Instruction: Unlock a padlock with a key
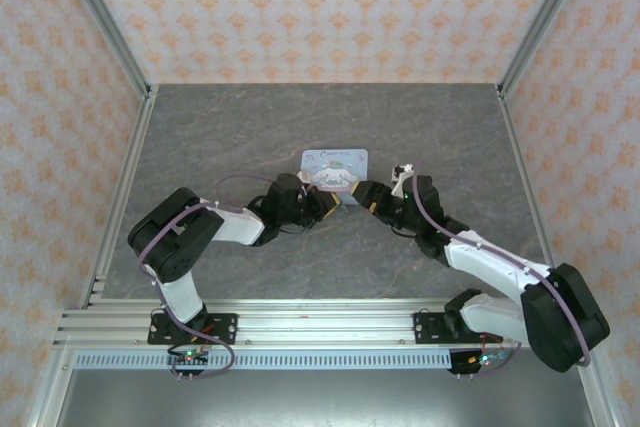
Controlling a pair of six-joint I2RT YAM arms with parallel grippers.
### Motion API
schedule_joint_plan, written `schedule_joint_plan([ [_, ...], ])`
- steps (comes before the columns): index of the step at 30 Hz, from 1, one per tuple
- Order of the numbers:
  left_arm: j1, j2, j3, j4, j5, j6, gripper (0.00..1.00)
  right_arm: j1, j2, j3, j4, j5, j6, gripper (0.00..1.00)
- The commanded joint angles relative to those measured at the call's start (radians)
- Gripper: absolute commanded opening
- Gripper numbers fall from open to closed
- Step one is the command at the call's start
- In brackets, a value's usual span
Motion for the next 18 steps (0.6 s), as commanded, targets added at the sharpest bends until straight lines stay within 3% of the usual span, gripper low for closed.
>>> schedule_joint_plan([
  [1, 0.014, -0.017, 0.039, -0.053, 0.043, 0.034, 0.0, 0.037, 0.012, 0.057, -0.274, 0.066, -0.248, 0.53],
  [7, 0.018, -0.036, 0.064, -0.14, 0.078, 0.062, 0.0, 0.156, 0.102, 0.133, -0.391, 0.202, -0.412, 0.43],
  [18, 0.024, -0.062, 0.102, -0.236, 0.147, 0.082, 0.0, 0.243, 0.214, 0.179, -0.382, 0.328, -0.56, 0.48],
])
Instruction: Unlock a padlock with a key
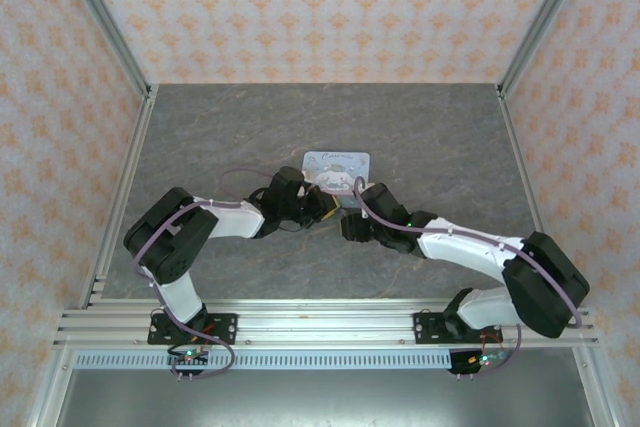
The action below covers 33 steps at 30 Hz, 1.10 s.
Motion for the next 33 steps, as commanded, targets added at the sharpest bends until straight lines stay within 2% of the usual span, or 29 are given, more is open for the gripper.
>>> schedule_joint_plan([
  [1, 0.006, -0.039, 0.038, -0.044, 0.061, 0.023, 0.0, 0.011, 0.024, 0.037, -0.001, 0.062, -0.08, 0.48],
  [8, 0.007, -0.041, 0.052, -0.059, 0.079, 0.026, 0.0, 0.012, 0.087, 0.077, 0.015, 0.077, -0.109, 0.48],
  [22, 0.007, -0.049, 0.054, -0.073, 0.093, 0.03, 0.0, 0.013, 0.193, 0.153, 0.028, 0.125, -0.115, 0.41],
  [33, 0.005, -0.044, 0.041, -0.068, 0.098, 0.033, 0.0, 0.012, 0.213, 0.191, 0.038, 0.137, -0.095, 0.26],
])
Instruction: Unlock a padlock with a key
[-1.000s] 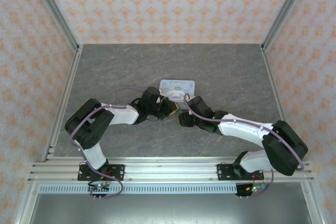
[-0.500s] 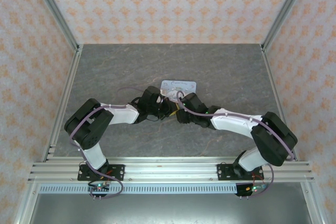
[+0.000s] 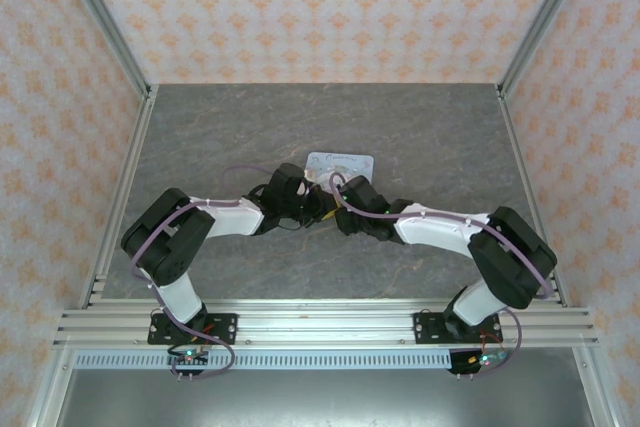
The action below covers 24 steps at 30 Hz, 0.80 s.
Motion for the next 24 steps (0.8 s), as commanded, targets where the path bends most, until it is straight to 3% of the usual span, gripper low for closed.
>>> schedule_joint_plan([
  [1, -0.001, -0.029, 0.014, -0.006, 0.048, 0.009, 0.0, -0.004, 0.009, 0.05, 0.036, 0.054, 0.009, 0.23],
  [9, -0.001, -0.028, 0.009, -0.002, 0.048, 0.012, 0.0, -0.006, 0.006, 0.057, 0.037, 0.041, 0.018, 0.02],
  [12, -0.002, -0.028, 0.009, -0.003, 0.048, 0.014, 0.0, -0.01, -0.002, 0.052, 0.04, 0.033, 0.025, 0.02],
  [13, -0.002, -0.026, 0.01, -0.004, 0.046, 0.013, 0.0, -0.011, -0.005, 0.048, 0.042, 0.029, 0.027, 0.06],
  [15, -0.002, -0.026, 0.01, -0.003, 0.043, 0.015, 0.0, -0.012, -0.017, 0.035, 0.048, 0.024, 0.035, 0.28],
  [17, 0.0, -0.026, 0.01, -0.01, 0.034, 0.016, 0.0, -0.015, -0.034, 0.019, 0.045, 0.017, 0.04, 0.41],
  [24, 0.002, -0.019, 0.016, -0.07, 0.001, 0.051, 0.0, -0.032, -0.162, -0.117, 0.081, -0.005, 0.118, 0.54],
])
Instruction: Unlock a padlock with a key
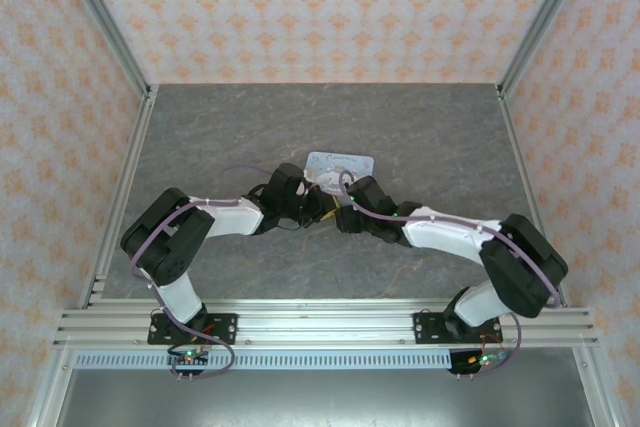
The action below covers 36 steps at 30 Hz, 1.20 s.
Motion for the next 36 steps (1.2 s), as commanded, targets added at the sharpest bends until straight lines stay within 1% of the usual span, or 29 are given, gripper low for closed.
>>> schedule_joint_plan([
  [1, -0.003, -0.019, 0.018, -0.06, 0.003, 0.041, 0.0, -0.014, -0.091, -0.073, 0.068, -0.005, 0.068, 0.56],
  [4, -0.004, -0.023, 0.03, -0.134, -0.014, 0.102, 0.0, -0.019, -0.157, -0.144, 0.131, -0.047, 0.14, 0.63],
  [8, -0.004, -0.026, 0.041, -0.203, -0.023, 0.169, 0.07, -0.019, -0.179, -0.207, 0.218, -0.09, 0.245, 0.65],
  [12, -0.004, -0.029, 0.033, -0.219, -0.024, 0.193, 0.2, -0.019, -0.154, -0.245, 0.329, -0.123, 0.33, 0.65],
  [15, -0.004, -0.041, 0.025, -0.227, -0.026, 0.201, 0.36, -0.019, -0.12, -0.248, 0.38, -0.132, 0.37, 0.66],
  [21, -0.003, -0.094, 0.017, -0.268, -0.038, 0.222, 0.56, -0.019, -0.047, -0.239, 0.452, -0.123, 0.411, 0.66],
  [24, -0.003, -0.134, 0.013, -0.293, -0.053, 0.23, 0.67, -0.021, -0.024, -0.223, 0.456, -0.103, 0.411, 0.66],
  [30, 0.003, -0.204, 0.006, -0.346, -0.095, 0.231, 0.83, -0.072, 0.004, -0.166, 0.44, -0.092, 0.409, 0.66],
  [34, 0.011, -0.242, 0.004, -0.385, -0.134, 0.238, 0.92, -0.134, 0.033, -0.106, 0.424, -0.12, 0.4, 0.65],
  [36, 0.016, -0.251, 0.005, -0.396, -0.146, 0.238, 0.93, -0.165, 0.06, -0.063, 0.41, -0.154, 0.392, 0.65],
])
